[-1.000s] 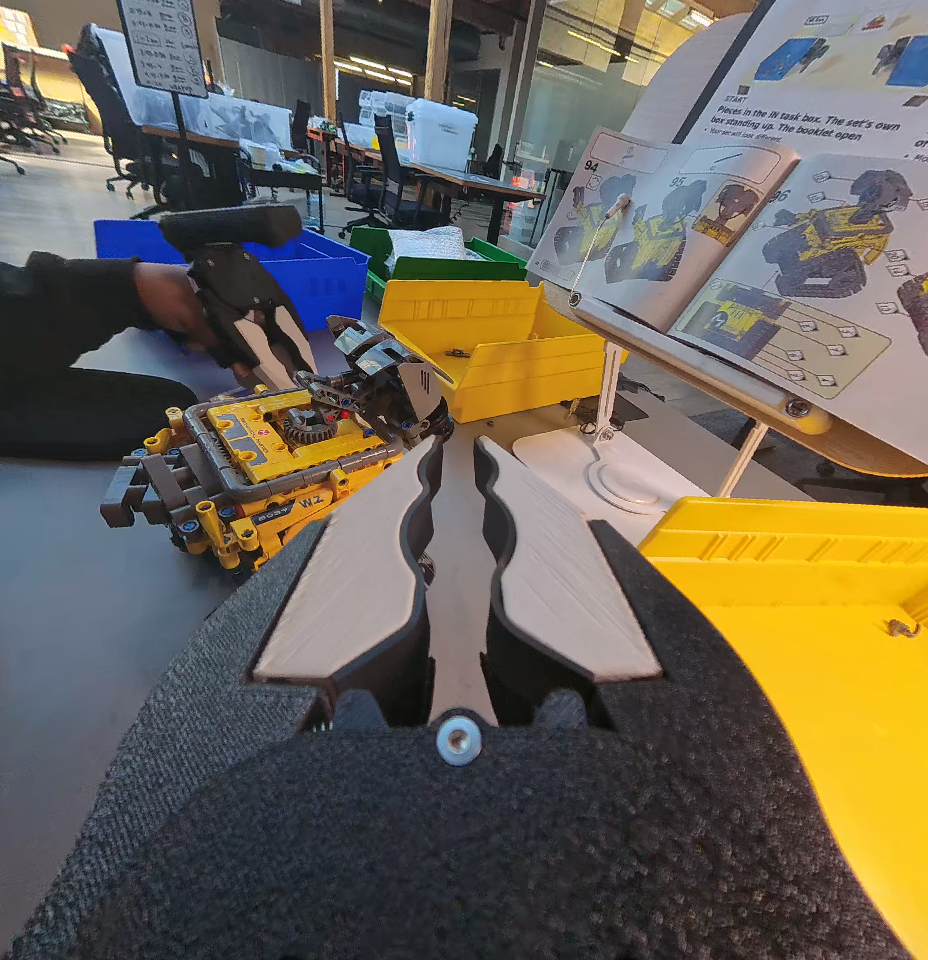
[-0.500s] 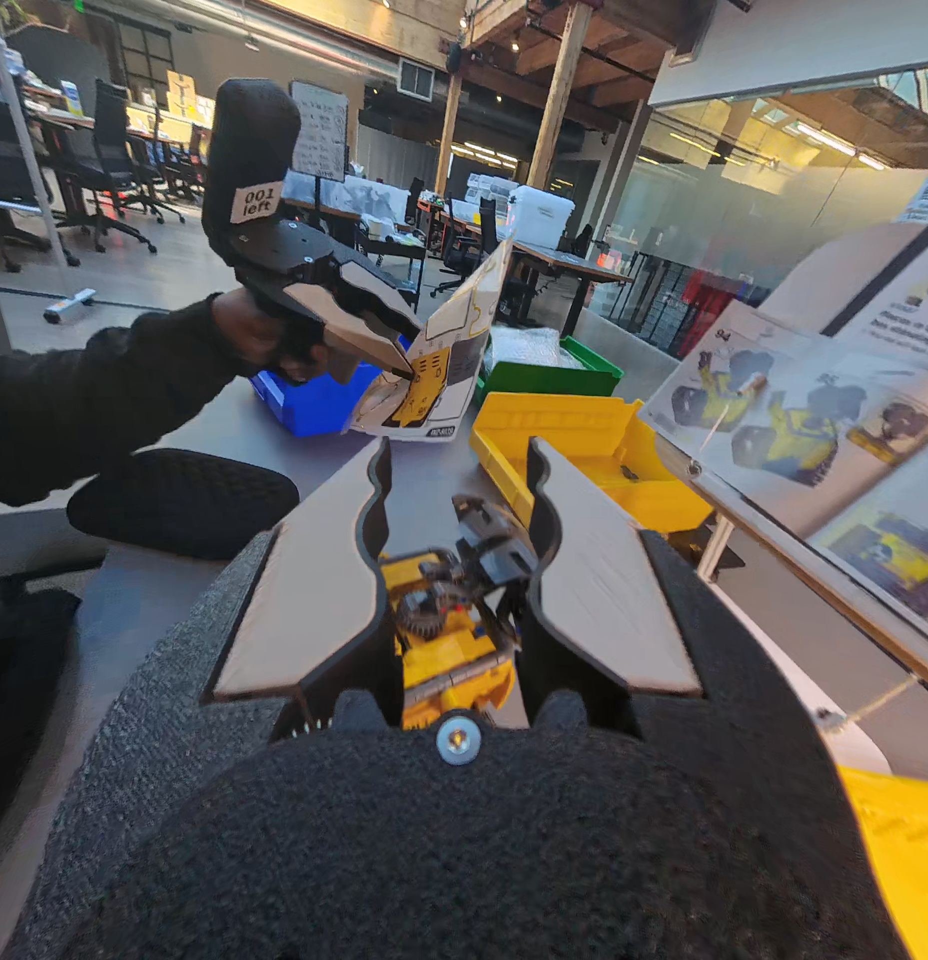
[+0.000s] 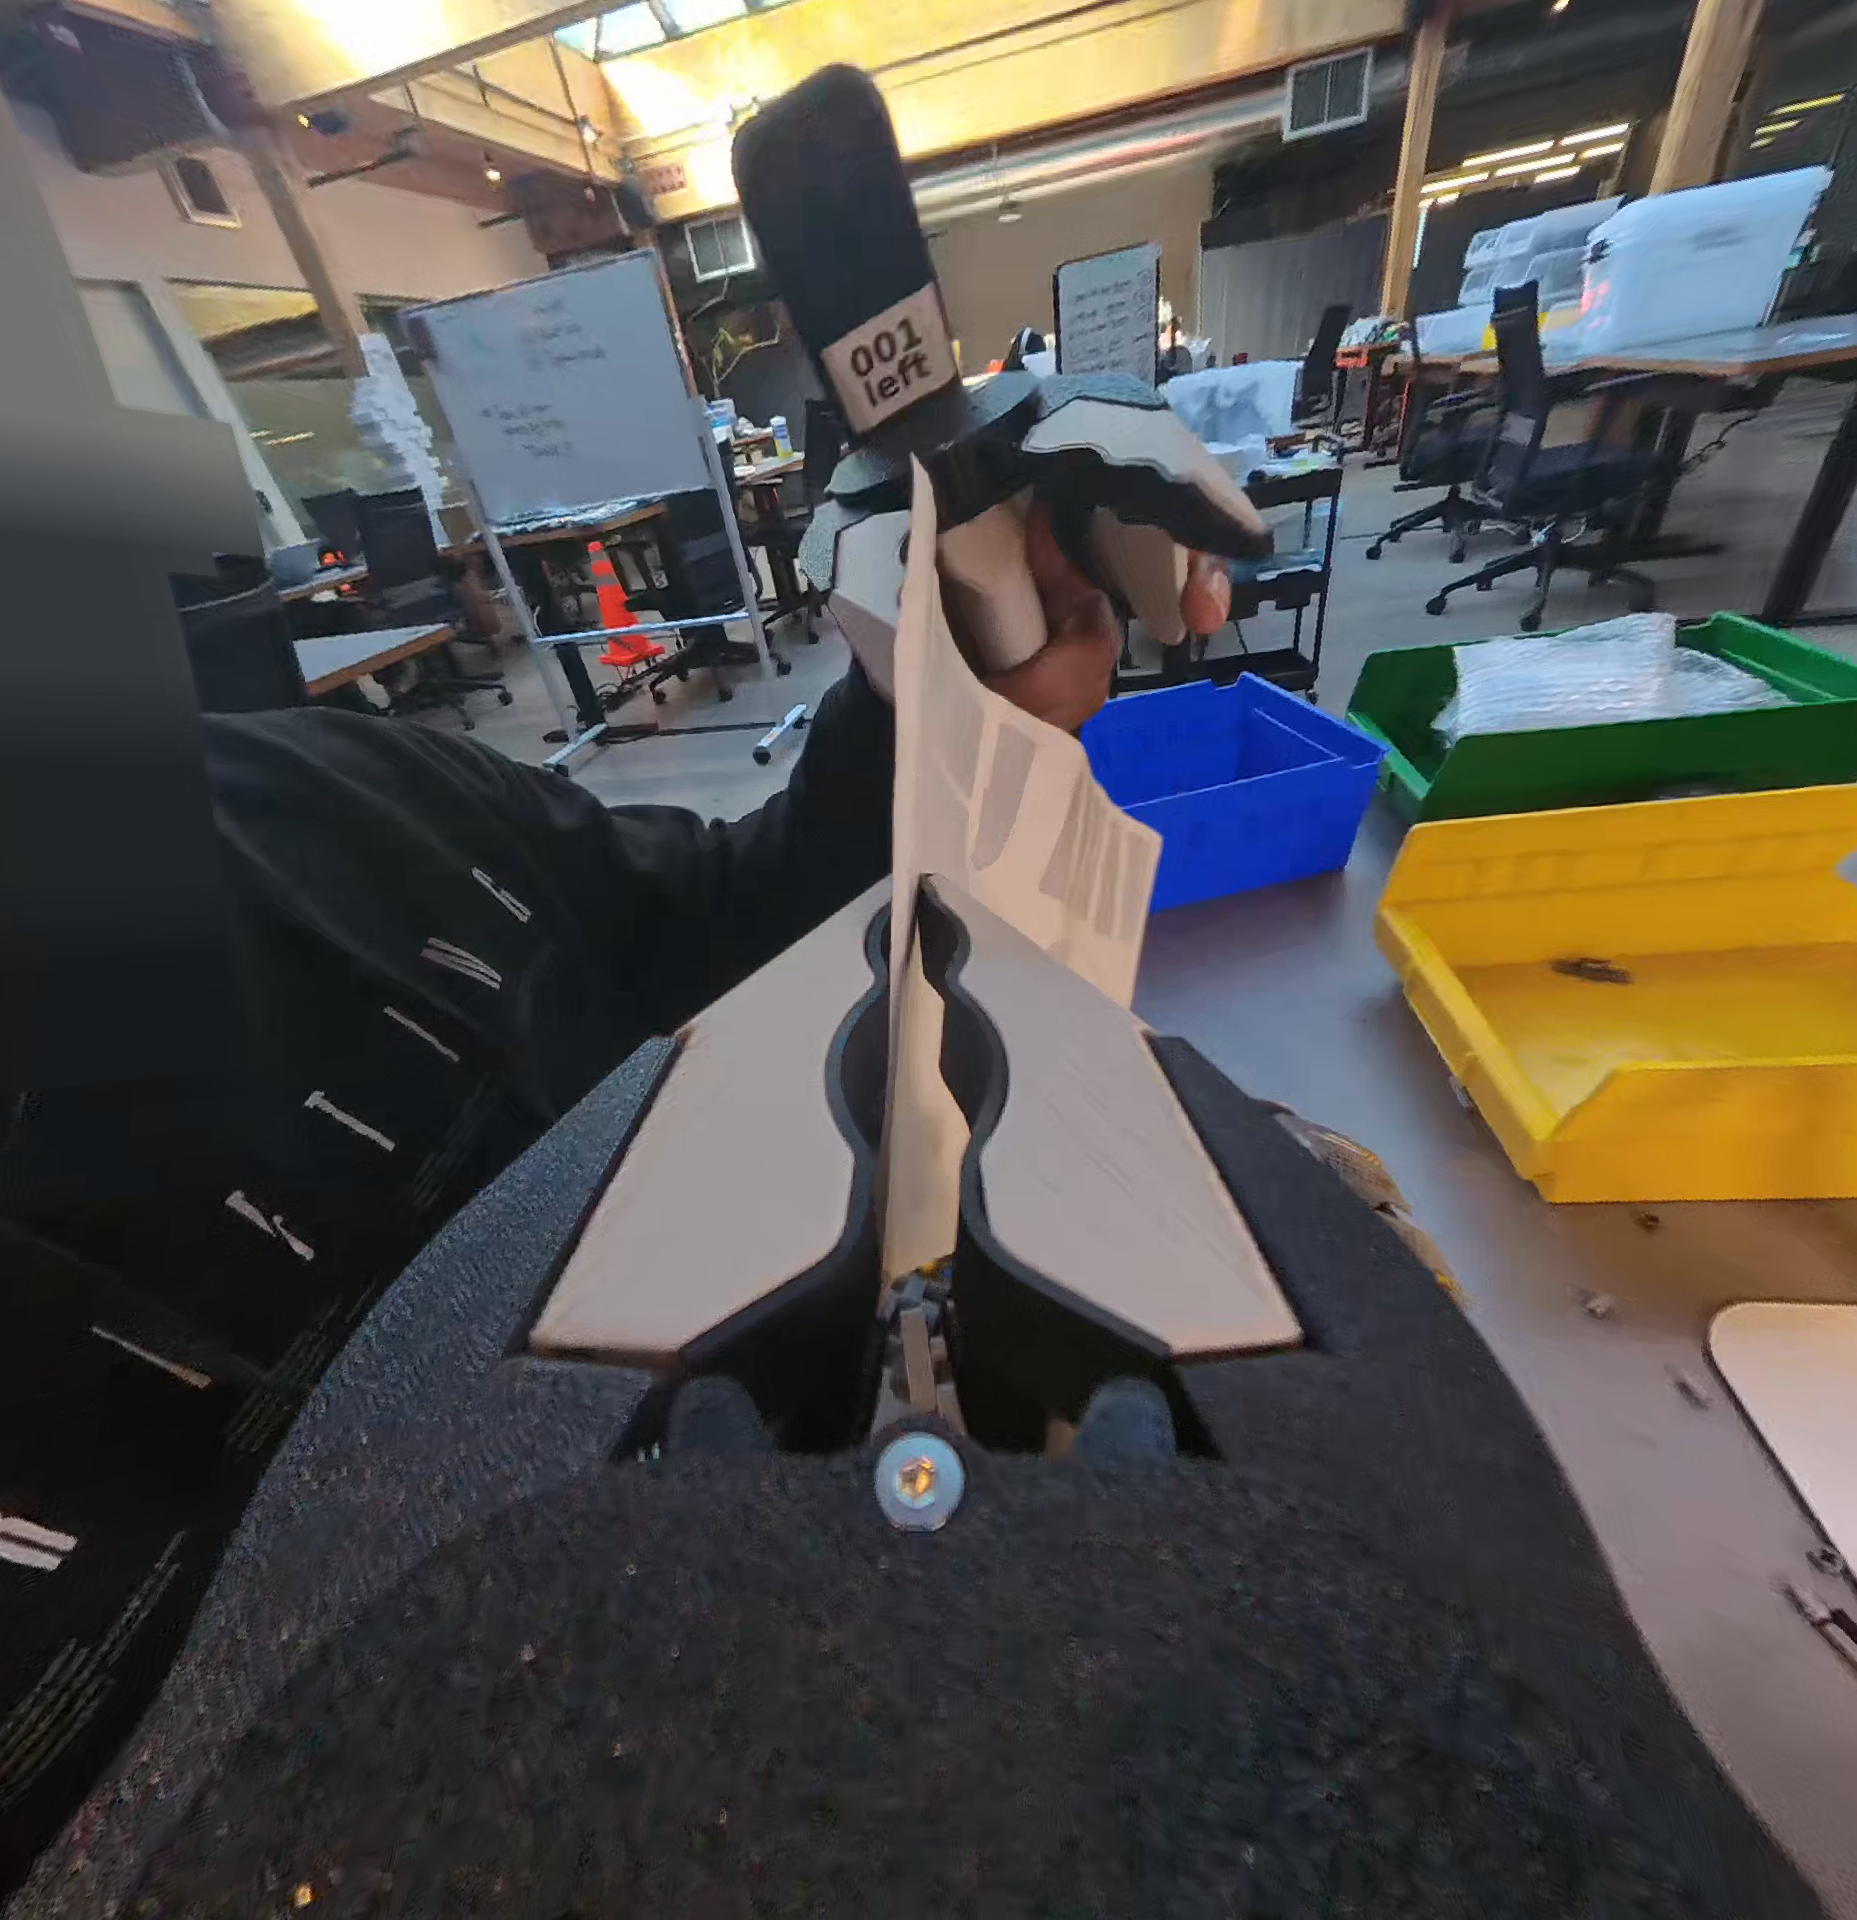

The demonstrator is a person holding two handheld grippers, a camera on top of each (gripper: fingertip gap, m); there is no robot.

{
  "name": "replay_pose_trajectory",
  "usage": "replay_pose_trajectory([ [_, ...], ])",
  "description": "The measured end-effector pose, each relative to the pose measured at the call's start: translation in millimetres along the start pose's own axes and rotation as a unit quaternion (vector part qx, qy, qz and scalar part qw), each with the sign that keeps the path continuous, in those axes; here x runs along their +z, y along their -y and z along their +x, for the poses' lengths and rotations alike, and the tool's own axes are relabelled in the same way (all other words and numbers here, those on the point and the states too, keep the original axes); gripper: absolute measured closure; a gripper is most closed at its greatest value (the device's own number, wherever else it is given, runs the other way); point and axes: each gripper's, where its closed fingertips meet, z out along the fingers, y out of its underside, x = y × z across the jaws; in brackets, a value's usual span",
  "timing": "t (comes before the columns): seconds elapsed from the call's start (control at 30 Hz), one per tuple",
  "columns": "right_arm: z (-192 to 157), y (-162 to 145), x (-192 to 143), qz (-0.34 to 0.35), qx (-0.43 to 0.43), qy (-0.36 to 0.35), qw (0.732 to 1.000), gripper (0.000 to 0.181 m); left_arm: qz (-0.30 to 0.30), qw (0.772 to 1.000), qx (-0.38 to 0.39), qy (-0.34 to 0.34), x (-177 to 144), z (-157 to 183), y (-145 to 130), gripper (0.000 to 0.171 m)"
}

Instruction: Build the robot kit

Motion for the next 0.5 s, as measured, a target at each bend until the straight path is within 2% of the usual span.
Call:
replay_pose_trajectory([
  [0.07, -8, -2, -1, 0.004, 0.011, 0.027, 1.0, 0.181, -0.037, 0.987, -0.021, -0.154, 19, 45, -10, 0.102],
  [0.13, -16, 2, -4, 0.022, 0.038, 0.06, 0.997, 0.181, -0.03, 0.977, -0.031, -0.209, 36, 63, -12, 0.126],
  [0.2, -8, 4, -8, 0.033, 0.047, 0.045, 0.997, 0.181, -0.004, 0.969, -0.052, -0.243, 43, 72, -6, 0.156],
  [0.27, 2, 10, -16, 0.057, 0.046, 0.025, 0.997, 0.17, 0.031, 0.967, -0.068, -0.245, 46, 67, 2, 0.168],
  [0.33, 17, 27, -32, 0.1, 0.012, -0.031, 0.994, 0.16, 0.057, 0.967, -0.084, -0.232, 45, 56, 7, 0.171],
  [0.43, 31, 47, -61, 0.097, -0.151, -0.18, 0.967, 0.154, 0.066, 0.968, -0.101, -0.219, 43, 44, 4, 0.171],
  [0.5, 13, 50, -64, 0.063, -0.267, -0.212, 0.938, 0.153, 0.066, 0.969, -0.105, -0.213, 42, 39, -1, 0.171],
])
